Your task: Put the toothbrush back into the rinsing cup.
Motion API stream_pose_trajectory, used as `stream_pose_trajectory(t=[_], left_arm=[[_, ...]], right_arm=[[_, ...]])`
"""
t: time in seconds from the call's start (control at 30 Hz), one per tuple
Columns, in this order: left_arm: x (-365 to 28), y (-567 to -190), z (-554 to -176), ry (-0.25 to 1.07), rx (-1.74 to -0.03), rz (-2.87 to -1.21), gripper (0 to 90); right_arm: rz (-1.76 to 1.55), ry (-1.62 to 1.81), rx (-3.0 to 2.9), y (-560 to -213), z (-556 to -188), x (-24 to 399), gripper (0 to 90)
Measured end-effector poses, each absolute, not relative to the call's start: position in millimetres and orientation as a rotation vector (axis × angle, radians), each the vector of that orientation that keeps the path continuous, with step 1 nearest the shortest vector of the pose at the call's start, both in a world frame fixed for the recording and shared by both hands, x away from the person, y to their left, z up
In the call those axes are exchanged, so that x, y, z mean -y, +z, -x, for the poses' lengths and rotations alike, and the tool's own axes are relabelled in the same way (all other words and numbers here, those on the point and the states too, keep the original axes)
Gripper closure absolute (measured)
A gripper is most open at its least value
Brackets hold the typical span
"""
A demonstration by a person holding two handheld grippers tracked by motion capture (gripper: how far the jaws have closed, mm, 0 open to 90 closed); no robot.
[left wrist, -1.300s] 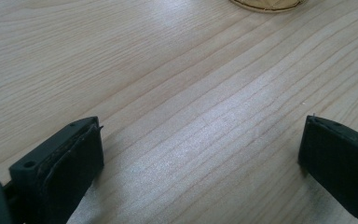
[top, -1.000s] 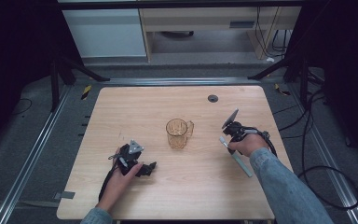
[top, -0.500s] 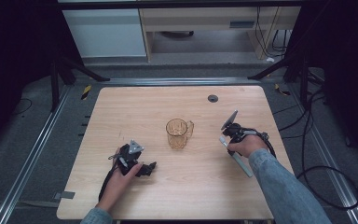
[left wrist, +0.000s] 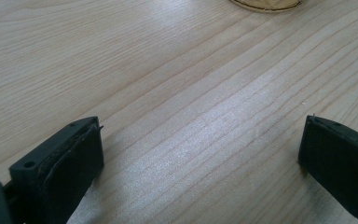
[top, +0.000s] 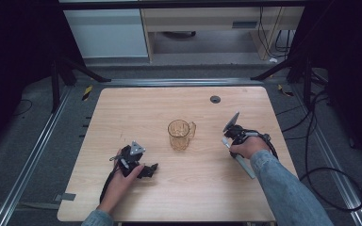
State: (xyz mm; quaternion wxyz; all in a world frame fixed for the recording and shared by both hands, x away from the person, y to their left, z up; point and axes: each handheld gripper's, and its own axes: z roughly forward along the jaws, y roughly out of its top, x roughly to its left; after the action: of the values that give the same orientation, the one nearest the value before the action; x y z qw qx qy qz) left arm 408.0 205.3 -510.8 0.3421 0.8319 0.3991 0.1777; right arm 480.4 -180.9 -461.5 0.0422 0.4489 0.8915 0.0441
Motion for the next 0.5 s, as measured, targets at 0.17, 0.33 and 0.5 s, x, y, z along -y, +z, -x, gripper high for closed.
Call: stream_pose_trajectory(t=[0.17,0.33,0.5], left_arm=[[-205.3,-510.8,-408.0,0.462,-1.038,-2.163,0.0],[-205.3,-510.8,-408.0,0.462,-1.038,-2.163,0.0],[-205.3,-510.8,-408.0,0.462,-1.038,-2.163,0.0]], right_arm=[[-1.418,0.120,-2.717,-461.6,-480.4,179.0,70.5],[-1.405,0.127,-2.722,-463.2,-481.5,180.0,70.8],[-1.382,0.119,-2.728,-464.8,-482.5,180.5,71.1]])
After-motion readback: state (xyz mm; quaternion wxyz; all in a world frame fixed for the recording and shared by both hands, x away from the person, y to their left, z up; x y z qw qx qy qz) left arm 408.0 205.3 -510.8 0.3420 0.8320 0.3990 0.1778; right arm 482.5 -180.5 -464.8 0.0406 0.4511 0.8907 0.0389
